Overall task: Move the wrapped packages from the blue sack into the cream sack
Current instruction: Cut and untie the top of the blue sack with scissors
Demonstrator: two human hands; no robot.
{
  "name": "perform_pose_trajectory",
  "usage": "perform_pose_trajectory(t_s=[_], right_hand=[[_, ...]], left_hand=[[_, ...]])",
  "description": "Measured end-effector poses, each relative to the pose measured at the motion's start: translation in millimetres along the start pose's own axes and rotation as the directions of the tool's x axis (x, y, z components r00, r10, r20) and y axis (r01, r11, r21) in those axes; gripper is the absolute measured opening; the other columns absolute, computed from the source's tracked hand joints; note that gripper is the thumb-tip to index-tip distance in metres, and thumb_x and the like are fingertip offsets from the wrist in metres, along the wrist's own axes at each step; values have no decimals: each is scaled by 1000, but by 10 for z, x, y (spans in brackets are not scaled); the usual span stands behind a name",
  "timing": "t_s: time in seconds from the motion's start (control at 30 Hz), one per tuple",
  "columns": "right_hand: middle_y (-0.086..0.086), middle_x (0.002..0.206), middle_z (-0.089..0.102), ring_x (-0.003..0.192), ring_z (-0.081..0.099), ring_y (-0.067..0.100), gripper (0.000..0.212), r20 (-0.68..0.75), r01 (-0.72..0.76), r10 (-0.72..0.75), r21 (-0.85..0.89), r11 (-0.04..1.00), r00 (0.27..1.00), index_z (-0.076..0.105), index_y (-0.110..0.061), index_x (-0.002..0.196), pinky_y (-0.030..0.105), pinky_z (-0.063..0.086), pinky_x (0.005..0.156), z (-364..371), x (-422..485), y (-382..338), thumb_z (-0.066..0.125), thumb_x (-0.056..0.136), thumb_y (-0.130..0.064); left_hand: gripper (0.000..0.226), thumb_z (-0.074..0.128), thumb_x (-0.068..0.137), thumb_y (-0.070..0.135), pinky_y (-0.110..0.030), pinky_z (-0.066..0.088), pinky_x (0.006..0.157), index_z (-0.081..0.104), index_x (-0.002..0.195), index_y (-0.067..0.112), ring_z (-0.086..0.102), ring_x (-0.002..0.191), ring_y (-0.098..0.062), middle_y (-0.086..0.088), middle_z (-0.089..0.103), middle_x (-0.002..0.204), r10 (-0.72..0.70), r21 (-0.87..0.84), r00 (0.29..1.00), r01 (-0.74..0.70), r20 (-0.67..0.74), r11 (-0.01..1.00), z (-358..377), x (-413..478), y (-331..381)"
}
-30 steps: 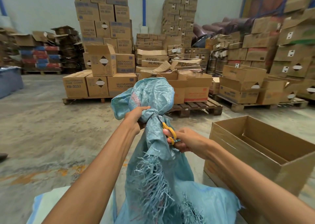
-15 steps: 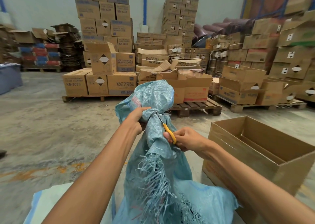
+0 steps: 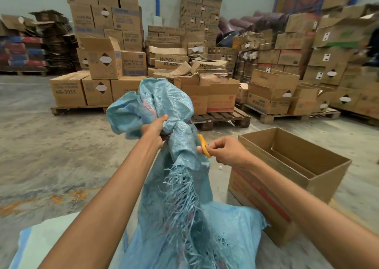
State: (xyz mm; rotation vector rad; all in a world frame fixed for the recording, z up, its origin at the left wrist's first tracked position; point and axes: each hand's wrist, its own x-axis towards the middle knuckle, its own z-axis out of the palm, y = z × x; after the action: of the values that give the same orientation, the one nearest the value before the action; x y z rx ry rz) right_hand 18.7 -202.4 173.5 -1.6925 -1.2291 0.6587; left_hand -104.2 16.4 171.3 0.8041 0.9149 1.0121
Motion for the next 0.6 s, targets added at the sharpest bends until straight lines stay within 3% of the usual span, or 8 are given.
perform_pose_trajectory(t_s=[0.07,0.13,0.27,0.33,0.4,0.5,0.57,0.6], right_hand=[[-10,66,72,41,43,4,39,-84,-24,25,11,1000,996,68,18,90,17,37,43,-79,-113,74,77,88,-20],[4,82,78,48,62,4,23,-165,-63,81,111,992,983,62,13,85,18,47,44,-88,-286,204,75,88,-6],[9,67,74,48,68,9,26,-379,-183,271,252,950,885,57,-2,78,19,47,40,45,-756,831,83,79,-2],[7,64,74,55,72,11,28,-474,-316,392,234,919,788,59,-4,71,29,56,49,189,-1079,1368,86,75,-8],[1,60,71,62,72,13,36,-546,-496,504,177,850,670,61,-13,59,38,57,61,350,-1331,1909,93,62,-29],[0,59,64,63,59,20,41,-626,-706,632,178,686,457,58,-18,50,30,43,59,642,-1695,2486,92,62,-37],[11,71,67,72,63,26,34,-637,-805,688,174,568,347,67,-16,59,29,41,61,811,-1918,2693,84,73,-41],[17,85,72,84,68,30,32,-636,-835,718,204,511,284,74,-11,75,31,44,64,874,-2016,2814,81,77,-42]], left_hand=[[59,90,64,22,-42,62,63,63,114,6,72,81,-26,-11,72,100,59,20,996,-58,-62,998,66,-10,-99],[65,92,60,27,-43,62,75,63,114,5,71,86,-26,-9,71,105,101,54,992,-97,-78,994,130,-27,-206],[72,90,61,37,-39,59,84,59,119,7,68,96,-26,-7,68,116,140,182,988,-127,-63,975,236,-27,-552],[73,88,66,38,-34,57,85,57,123,6,66,101,-25,-6,66,121,131,255,990,-116,-43,960,277,-72,-762],[73,86,70,38,-32,55,87,55,127,6,63,106,-25,-6,64,123,126,317,992,-112,-24,942,269,-73,-888],[74,87,69,41,-37,56,91,54,127,8,63,105,-26,-6,64,124,93,393,996,-81,-12,916,220,-4,-1075],[72,87,69,41,-37,55,92,55,125,9,63,106,-25,-5,63,123,96,451,995,-85,-2,888,179,-6,-1177],[70,86,70,41,-36,55,92,55,124,9,63,105,-25,-5,63,122,95,473,995,-83,-2,877,158,7,-1228]])
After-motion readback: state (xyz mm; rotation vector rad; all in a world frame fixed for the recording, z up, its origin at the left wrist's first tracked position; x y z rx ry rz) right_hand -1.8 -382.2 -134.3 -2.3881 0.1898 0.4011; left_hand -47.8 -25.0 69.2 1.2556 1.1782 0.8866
